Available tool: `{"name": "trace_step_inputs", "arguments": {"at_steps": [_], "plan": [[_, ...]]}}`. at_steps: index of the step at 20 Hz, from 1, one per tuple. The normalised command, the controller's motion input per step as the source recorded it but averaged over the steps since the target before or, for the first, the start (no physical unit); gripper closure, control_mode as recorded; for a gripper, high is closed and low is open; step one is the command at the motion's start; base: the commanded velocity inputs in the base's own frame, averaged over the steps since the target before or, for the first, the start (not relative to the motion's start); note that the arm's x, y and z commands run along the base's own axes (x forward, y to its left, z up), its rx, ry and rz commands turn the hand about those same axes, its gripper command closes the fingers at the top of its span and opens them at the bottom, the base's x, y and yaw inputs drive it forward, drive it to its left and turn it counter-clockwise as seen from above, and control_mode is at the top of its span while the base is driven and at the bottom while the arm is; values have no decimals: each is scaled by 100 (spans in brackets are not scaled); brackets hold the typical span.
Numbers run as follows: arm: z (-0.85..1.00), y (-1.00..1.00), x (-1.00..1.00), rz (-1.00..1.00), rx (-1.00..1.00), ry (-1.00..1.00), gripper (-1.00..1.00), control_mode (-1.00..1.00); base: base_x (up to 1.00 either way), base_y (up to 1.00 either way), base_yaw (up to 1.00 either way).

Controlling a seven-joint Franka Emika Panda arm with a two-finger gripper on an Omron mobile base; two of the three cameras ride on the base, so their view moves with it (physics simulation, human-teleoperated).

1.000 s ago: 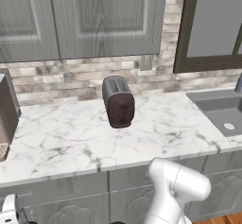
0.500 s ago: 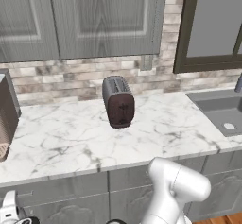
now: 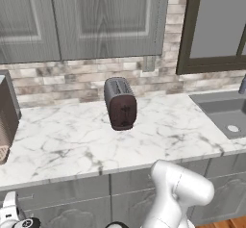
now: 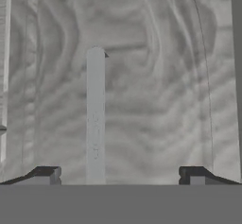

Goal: Take the tongs from the drawer on the left and place them on the dining counter next to the tray containing the kebab skewer.

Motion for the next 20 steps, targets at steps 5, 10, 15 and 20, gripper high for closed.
{"name": "trace_step_inputs", "arguments": {"at_steps": [5,10,15,20], "plan": [[-10,2,3,0,0,0,-100,-100,0,0,0],[-29,0,8,0,0,0,-100,-100,0,0,0],[-28,0,4,0,0,0,-100,-100,0,0,0],[-23,2,0,0,0,0,-100,-100,0,0,0]]}}
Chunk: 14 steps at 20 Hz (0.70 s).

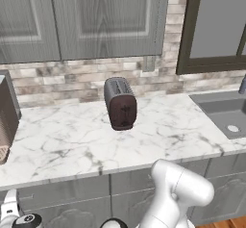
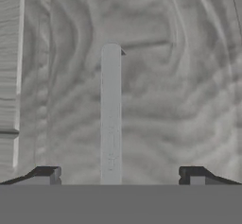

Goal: Take the tongs from the drawer on the left and place them on the dining counter next to the tray containing the kebab skewer.

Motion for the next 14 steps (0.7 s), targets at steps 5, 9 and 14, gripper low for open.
{"name": "trace_step_inputs", "arguments": {"at_steps": [5,9,14], "plan": [[-36,4,3,0,0,0,-100,-100,0,0,0],[-35,8,7,0,0,0,-100,-100,0,0,0],[-30,11,10,0,0,0,-100,-100,0,0,0]]}}
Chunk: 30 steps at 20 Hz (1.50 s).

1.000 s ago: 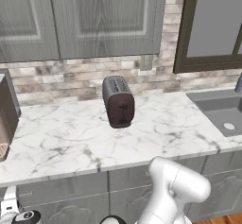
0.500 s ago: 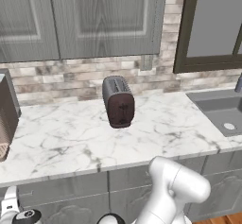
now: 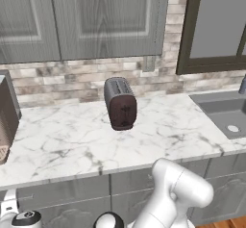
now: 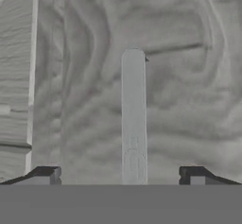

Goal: Take the tongs from the drawer on the left and place them on the dining counter next to the tray containing the kebab skewer.

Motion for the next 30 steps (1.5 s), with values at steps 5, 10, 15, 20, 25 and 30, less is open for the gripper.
{"name": "trace_step_inputs", "arguments": {"at_steps": [5,10,15,20,25,30], "plan": [[-15,10,3,0,0,0,-100,-100,0,0,0],[0,1,0,0,0,0,-100,-100,0,0,0],[-15,0,0,0,0,-1,-100,-100,0,0,0],[-36,0,4,0,0,-10,-100,-100,0,0,0],[-52,0,5,0,0,-23,-100,-100,0,0,0],[-50,0,11,0,0,-25,-100,-100,0,0,0]]}}
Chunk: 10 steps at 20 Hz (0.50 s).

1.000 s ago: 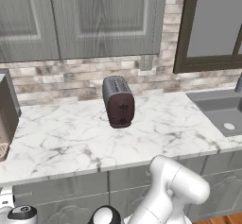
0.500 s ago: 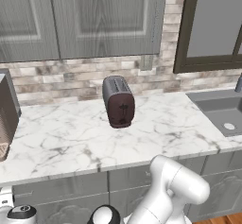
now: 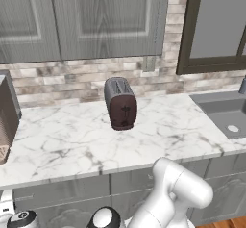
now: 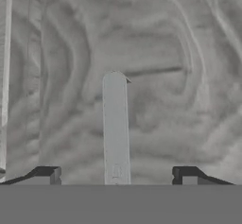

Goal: Take the tongs from the drawer on the left and place them on the dining counter next to the tray containing the kebab skewer.

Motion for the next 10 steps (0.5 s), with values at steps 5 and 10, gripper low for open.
{"name": "trace_step_inputs", "arguments": {"at_steps": [5,10], "plan": [[-47,0,18,0,0,-25,-100,-100,0,0,0],[-39,0,26,0,0,-23,-100,-100,0,0,0]]}}
